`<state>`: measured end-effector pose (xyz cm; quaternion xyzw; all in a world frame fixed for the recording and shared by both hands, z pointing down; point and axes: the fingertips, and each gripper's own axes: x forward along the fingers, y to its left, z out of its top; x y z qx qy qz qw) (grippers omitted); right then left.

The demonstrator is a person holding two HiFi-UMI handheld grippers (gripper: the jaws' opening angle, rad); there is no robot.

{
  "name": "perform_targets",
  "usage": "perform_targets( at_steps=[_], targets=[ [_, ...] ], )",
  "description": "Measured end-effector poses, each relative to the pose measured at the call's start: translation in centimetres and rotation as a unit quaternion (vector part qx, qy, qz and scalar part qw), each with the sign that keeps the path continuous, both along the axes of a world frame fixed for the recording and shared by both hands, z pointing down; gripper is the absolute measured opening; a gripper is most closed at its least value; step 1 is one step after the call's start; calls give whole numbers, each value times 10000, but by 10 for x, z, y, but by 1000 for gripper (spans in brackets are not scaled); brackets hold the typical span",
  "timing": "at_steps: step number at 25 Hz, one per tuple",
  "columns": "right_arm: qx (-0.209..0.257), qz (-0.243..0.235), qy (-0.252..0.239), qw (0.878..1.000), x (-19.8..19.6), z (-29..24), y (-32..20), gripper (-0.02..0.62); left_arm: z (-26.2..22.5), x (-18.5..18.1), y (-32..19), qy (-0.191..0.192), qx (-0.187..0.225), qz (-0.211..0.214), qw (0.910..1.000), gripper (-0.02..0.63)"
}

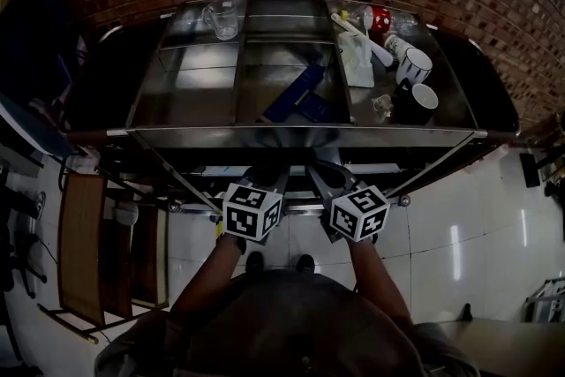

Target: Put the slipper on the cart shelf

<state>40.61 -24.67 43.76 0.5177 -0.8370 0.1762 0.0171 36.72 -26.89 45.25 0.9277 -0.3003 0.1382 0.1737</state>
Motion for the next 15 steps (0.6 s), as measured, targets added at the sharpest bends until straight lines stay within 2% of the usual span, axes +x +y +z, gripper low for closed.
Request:
perform_targets(
  at_steps=[15],
  targets=[
    [-63, 6, -42, 10000, -1, 4, 0, 0, 6, 0, 2, 17, -71, 41, 10000, 8]
  ],
)
